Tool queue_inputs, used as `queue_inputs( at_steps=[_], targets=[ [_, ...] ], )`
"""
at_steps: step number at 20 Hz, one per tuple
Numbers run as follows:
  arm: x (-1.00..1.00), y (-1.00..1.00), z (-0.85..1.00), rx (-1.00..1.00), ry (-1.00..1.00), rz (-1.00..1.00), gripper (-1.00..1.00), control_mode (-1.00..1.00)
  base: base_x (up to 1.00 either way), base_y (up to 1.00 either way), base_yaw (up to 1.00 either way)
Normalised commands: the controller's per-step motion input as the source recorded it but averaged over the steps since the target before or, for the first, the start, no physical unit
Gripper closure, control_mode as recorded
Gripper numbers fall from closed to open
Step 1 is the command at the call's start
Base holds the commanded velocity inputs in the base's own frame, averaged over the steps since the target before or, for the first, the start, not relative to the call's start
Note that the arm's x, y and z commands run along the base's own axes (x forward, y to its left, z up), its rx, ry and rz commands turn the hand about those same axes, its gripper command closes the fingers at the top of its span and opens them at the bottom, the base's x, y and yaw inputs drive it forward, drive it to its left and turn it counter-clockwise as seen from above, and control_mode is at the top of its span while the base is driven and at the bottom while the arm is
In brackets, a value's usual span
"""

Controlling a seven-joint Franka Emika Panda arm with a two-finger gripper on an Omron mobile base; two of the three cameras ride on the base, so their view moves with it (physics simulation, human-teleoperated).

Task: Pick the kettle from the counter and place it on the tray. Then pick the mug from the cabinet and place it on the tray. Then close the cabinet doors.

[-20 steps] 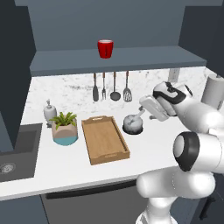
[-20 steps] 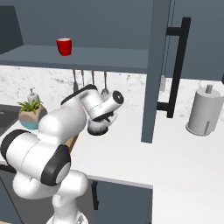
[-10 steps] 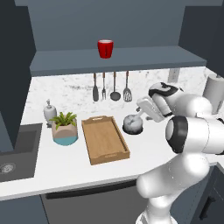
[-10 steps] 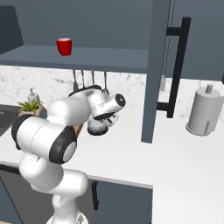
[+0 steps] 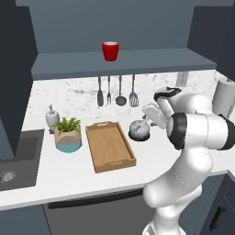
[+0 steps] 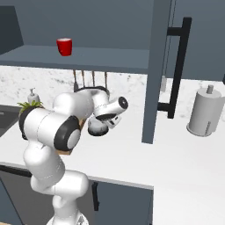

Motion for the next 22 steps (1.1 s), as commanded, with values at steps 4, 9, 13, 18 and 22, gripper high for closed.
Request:
queue_inputs(
  at_steps=[4, 9, 13, 18, 22],
  targets=[
    [0.23, 0.01, -0.26, 0.0, 0.0, 0.0, 1.0, -1.0, 0.0, 0.0, 0.0],
    [0.32, 0.05, -0.32, 0.0, 0.0, 0.0, 1.0, -1.0, 0.0, 0.0, 0.0],
    [0.29, 0.14, -0.3, 0.0, 0.0, 0.0, 1.0, -1.0, 0.0, 0.0, 0.0],
    [0.01, 0.23, -0.06, 0.02, -0.05, 0.0, 1.0, -1.0, 0.0, 0.0, 0.0],
    [-0.04, 0.44, 0.11, 0.02, -0.13, 0.0, 1.0, -1.0, 0.0, 0.0, 0.0]
  ],
)
